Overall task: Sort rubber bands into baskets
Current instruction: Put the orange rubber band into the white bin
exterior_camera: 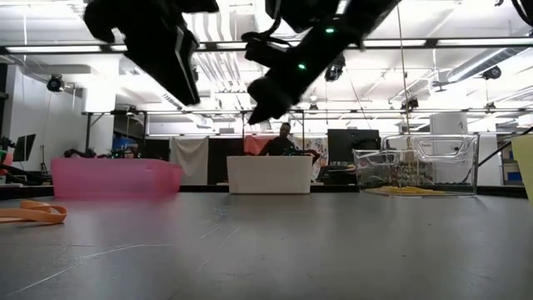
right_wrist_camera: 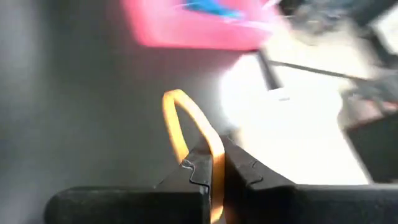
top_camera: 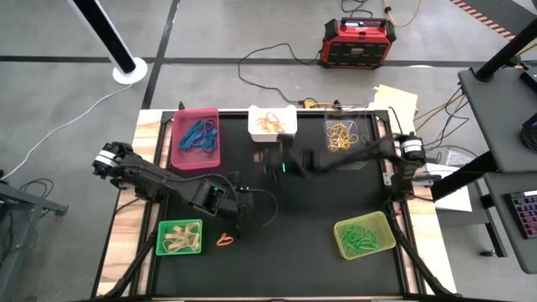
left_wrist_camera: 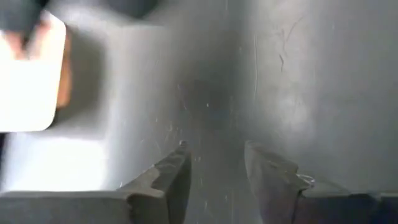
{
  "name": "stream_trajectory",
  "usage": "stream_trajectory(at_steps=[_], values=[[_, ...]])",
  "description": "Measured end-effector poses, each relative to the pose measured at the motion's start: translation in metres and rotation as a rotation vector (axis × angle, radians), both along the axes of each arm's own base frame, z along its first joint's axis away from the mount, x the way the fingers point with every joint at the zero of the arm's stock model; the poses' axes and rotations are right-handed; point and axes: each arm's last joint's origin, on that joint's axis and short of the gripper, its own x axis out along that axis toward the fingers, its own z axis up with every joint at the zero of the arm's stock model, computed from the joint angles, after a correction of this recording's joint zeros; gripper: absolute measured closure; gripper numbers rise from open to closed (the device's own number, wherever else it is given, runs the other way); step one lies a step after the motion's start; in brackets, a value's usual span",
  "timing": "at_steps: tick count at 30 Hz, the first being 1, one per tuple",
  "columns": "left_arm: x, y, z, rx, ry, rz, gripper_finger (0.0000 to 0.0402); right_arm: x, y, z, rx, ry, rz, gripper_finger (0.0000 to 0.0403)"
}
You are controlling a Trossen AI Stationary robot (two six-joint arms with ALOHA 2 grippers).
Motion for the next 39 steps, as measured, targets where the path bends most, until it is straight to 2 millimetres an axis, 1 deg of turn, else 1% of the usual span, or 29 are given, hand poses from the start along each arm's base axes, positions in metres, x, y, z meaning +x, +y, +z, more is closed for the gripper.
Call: stream_trajectory(at_steps=[2, 4, 7, 9, 11, 14, 16, 19, 22, 25, 28, 31, 35, 39], values=[[-0.001, -0.001, 0.008, 0.005, 0.020, 0.000, 0.0260, 0.004, -0.037, 0.018, -0.019, -0.046, -0.074, 0.0394], [-0.002, -0.003, 0.014, 0.007, 0.029, -0.004, 0.0254, 0.003, -0.074, 0.032, 0.004, -0.094, -0.140, 0.0394], [-0.004, -0.005, 0.017, 0.014, 0.046, -0.008, 0.0253, 0.000, -0.125, 0.042, 0.123, -0.197, -0.150, 0.0394], [-0.007, -0.005, 0.017, 0.019, 0.063, -0.008, 0.0254, -0.005, -0.155, 0.038, 0.235, -0.257, -0.212, 0.0394], [-0.010, -0.006, 0.013, 0.025, 0.087, -0.001, 0.0255, -0.009, -0.180, 0.030, 0.335, -0.281, -0.277, 0.0391], [-0.017, -0.007, 0.004, 0.032, 0.129, 0.015, 0.0256, -0.015, -0.204, 0.017, 0.429, -0.269, -0.317, 0.0373], [-0.022, -0.008, -0.001, 0.038, 0.156, 0.023, 0.0256, -0.017, -0.212, 0.011, 0.471, -0.250, -0.350, 0.0352], [-0.028, -0.013, -0.009, 0.042, 0.177, 0.017, 0.0256, -0.018, -0.216, 0.006, 0.504, -0.230, -0.378, 0.0311], [-0.033, -0.018, -0.014, 0.011, 0.205, -0.005, 0.0256, -0.019, -0.215, 0.007, 0.526, -0.216, -0.364, 0.0271], [-0.037, -0.024, -0.021, -0.087, 0.253, -0.045, 0.0256, -0.019, -0.209, 0.015, 0.557, -0.215, -0.333, 0.0240], [-0.039, -0.031, -0.032, -0.219, 0.283, -0.101, 0.0256, -0.020, -0.198, 0.027, 0.602, -0.226, -0.296, 0.0219], [-0.041, -0.035, -0.047, -0.311, 0.279, -0.133, 0.0256, -0.017, -0.179, 0.034, 0.649, -0.189, -0.241, 0.0208], [-0.044, -0.035, -0.066, -0.391, 0.252, -0.116, 0.0256, -0.008, -0.137, 0.034, 0.669, -0.087, -0.154, 0.0205], [-0.046, -0.035, -0.076, -0.452, 0.229, -0.114, 0.0256, 0.001, -0.101, 0.037, 0.666, -0.048, -0.069, 0.0204]])
